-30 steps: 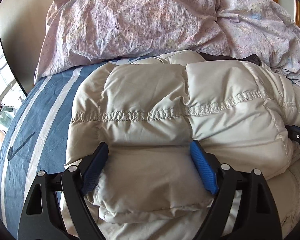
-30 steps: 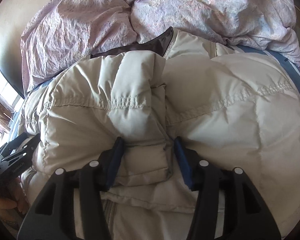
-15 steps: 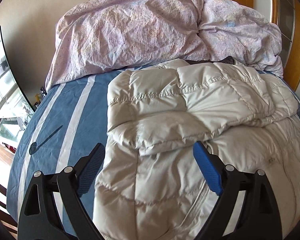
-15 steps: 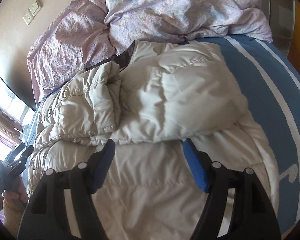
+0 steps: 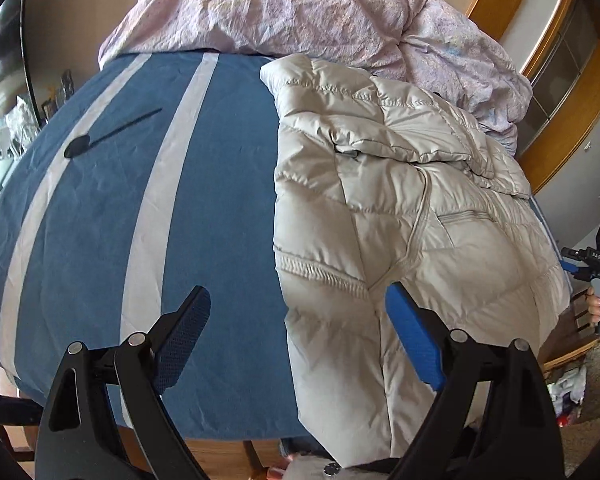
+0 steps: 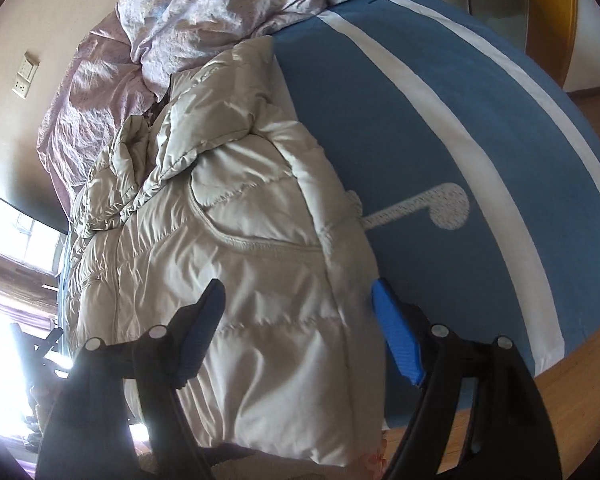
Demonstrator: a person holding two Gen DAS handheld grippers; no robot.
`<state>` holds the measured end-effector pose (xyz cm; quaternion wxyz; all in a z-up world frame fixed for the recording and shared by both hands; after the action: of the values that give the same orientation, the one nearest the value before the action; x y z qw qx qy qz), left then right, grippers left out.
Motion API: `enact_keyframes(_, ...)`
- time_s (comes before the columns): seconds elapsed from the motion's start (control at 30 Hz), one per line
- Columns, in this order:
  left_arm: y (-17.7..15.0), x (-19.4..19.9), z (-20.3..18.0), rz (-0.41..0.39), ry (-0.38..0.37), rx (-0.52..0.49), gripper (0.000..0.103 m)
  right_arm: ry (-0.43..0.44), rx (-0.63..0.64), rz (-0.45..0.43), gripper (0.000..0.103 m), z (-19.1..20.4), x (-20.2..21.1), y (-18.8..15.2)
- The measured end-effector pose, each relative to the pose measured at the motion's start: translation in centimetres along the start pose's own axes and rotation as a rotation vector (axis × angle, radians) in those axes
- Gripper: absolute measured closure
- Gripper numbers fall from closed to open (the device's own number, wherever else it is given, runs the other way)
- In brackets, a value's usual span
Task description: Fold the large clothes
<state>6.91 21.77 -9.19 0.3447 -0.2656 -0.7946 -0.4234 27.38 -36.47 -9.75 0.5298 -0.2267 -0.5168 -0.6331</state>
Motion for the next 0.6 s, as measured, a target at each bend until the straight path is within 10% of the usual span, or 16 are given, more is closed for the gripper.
enact_keyframes(0.6, -5.3, -0.8, -0.5, 0.062, -0.283, 0.172, 0.031, 0.236, -0.056, 0.081, 0.045, -0.5, -1.0, -5.3)
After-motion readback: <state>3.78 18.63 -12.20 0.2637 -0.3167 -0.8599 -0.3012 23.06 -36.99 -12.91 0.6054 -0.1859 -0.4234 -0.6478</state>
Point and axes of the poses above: each gripper's, at about its wrist camera, not at the fingertips, and x roughly against the way its jaws point, z to its left, y to its top, the point moved 5 cm from there along -x, roughly the way its jaws point, and after that the axes turned 11 degrees about x, right-handed, at the moved point
